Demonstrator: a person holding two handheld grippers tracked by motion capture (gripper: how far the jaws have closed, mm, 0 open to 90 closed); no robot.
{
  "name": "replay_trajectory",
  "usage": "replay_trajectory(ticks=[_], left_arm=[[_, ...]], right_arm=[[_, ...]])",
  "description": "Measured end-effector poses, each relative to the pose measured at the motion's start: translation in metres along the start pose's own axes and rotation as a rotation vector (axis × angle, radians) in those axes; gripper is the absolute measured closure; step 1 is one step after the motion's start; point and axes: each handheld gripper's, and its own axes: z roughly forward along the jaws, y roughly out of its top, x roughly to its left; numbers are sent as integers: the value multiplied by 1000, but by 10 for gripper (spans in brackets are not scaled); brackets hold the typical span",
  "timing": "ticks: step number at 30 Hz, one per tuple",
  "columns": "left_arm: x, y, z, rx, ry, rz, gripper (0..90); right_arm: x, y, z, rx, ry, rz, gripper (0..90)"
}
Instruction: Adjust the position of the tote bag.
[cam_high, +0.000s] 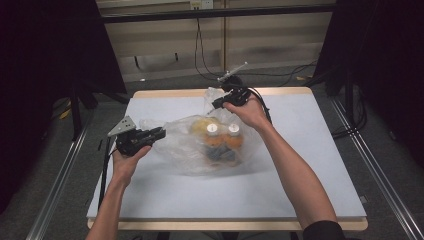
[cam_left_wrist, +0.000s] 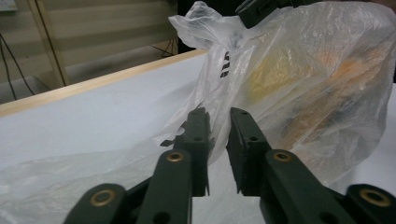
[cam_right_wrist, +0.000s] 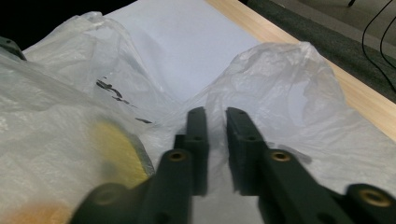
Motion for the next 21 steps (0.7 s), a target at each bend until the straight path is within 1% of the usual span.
replay_trajectory(ticks=[1,3,5,6,7,8,10,11,13,15,16,17,18,19,20,21], left_arm=[[0,0,-1,8,-8,4,828],[-1,1,-2,16,-3,-1,866],[-2,2,-4,2,5,-5,887],[-1,3,-5,-10,-4,-5,897],[-2,4,-7,-13,8,-9,900],[-2,5,-9,-21,-3,-12,900],[-3,8,-13,-32,-2,-5,900],[-5,10,-15,-31,12,-8,900],[-7,13,-21,-47,17,-1,900],[-9,17,-25,-51,12,10,900],[-10,19,-27,-65,0,8,900],[-12,22,-29,-67,0,14,900],[-15,26,-31,-68,1,29,900],[-17,28,-32,-73,-6,26,900],[-17,28,-32,-73,-6,26,900],[-18,29,-33,-75,-12,32,900]], right_arm=[[1,-1,-1,-10,-3,-5,899],[0,-3,-4,-27,-1,-3,900],[0,-4,-9,-49,-12,4,900],[0,-6,-14,-85,-11,10,900],[0,-6,-18,-105,0,14,900],[0,-6,-18,-105,0,14,900],[1,-6,-26,-136,-4,13,900],[2,-5,-30,-153,-5,13,900],[3,-4,-37,-174,-4,8,900],[5,-1,-46,-201,0,7,900],[5,0,-50,-224,1,4,900],[6,0,-54,-247,10,11,900],[6,1,-62,-278,16,13,900],[7,1,-65,-291,18,14,900],[7,1,-65,-291,18,14,900],[9,0,-70,-315,23,15,900]])
